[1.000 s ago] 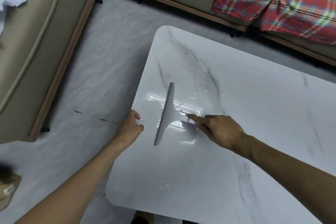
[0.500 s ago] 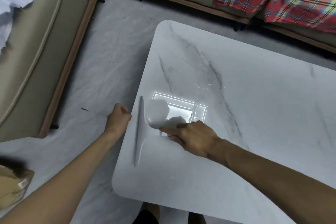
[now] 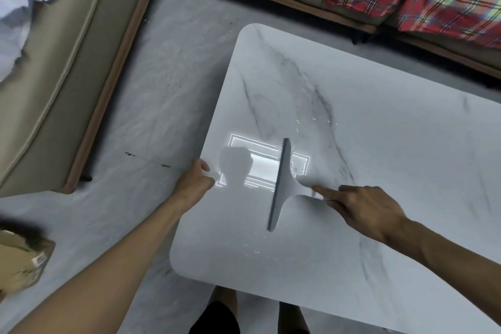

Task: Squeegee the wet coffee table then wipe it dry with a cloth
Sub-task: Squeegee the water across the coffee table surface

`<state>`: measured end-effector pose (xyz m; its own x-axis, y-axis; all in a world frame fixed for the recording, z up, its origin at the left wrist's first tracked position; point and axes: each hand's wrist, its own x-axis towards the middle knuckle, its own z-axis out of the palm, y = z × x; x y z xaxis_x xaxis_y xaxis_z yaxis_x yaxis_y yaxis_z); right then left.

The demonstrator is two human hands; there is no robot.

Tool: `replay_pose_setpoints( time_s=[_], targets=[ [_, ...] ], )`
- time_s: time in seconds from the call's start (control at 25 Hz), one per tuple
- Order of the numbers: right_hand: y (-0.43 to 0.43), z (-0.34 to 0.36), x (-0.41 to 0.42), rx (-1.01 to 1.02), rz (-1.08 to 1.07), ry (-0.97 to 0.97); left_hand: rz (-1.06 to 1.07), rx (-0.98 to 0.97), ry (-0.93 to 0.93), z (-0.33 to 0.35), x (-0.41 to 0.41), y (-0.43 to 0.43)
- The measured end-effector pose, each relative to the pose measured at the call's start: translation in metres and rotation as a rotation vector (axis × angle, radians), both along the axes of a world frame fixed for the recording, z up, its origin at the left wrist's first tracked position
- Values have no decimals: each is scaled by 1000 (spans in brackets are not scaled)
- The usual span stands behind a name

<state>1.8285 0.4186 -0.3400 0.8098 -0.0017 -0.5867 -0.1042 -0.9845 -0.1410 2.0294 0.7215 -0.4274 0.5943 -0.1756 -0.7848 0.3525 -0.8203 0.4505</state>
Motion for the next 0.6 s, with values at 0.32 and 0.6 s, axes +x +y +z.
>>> replay_pose_setpoints(
  time_s=[0.32, 0.6],
  targets=[
    [161, -43, 49, 337, 237, -22, 245, 130, -112, 1, -41, 66],
    [95, -47, 8, 224, 230, -56, 162, 117, -57, -4, -105, 63]
  ],
)
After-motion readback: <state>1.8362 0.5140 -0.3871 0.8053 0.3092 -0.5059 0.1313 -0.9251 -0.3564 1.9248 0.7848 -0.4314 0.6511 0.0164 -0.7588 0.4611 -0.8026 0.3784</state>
